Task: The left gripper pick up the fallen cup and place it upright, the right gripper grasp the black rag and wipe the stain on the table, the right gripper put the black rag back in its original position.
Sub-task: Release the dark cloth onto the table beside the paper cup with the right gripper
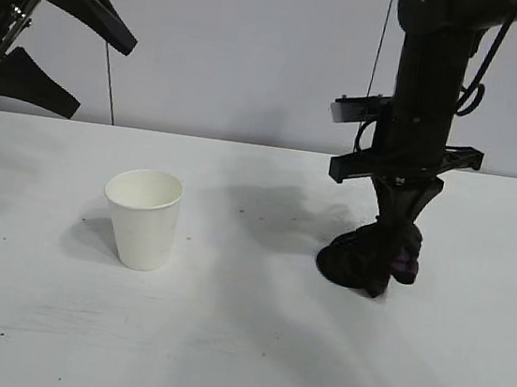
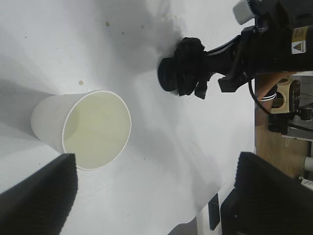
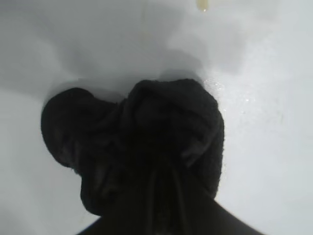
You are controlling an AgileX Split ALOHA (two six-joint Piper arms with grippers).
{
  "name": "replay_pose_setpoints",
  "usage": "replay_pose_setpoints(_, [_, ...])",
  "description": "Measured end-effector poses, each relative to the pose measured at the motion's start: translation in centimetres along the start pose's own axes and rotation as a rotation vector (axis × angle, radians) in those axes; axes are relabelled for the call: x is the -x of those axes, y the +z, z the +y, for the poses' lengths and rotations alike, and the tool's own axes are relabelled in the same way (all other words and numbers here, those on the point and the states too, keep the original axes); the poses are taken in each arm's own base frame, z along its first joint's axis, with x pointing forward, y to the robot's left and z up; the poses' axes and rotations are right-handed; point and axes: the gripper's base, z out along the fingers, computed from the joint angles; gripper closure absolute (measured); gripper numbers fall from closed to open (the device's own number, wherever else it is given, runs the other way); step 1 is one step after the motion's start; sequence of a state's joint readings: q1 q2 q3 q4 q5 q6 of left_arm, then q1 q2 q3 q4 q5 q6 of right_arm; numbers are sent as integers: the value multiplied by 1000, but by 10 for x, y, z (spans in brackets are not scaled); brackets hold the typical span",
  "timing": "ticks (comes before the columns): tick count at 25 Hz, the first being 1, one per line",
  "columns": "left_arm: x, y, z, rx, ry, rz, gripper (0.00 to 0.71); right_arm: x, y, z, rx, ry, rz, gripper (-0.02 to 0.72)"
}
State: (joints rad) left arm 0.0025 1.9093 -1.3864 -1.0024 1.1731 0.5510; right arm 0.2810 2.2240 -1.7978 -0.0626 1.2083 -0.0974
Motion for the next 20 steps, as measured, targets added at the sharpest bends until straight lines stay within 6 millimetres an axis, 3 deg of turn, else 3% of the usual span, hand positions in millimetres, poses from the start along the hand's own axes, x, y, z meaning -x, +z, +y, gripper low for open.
replay_pose_setpoints(14, [0, 0, 0, 0, 0, 0, 81, 0, -1, 1, 9, 4, -2, 671])
replay_pose_setpoints(17, [0, 0, 0, 0, 0, 0, 81, 0, -1, 1, 16, 6, -3, 553])
replay_pose_setpoints(20, [0, 0, 0, 0, 0, 0, 81, 0, -2, 2, 24, 10, -5, 255])
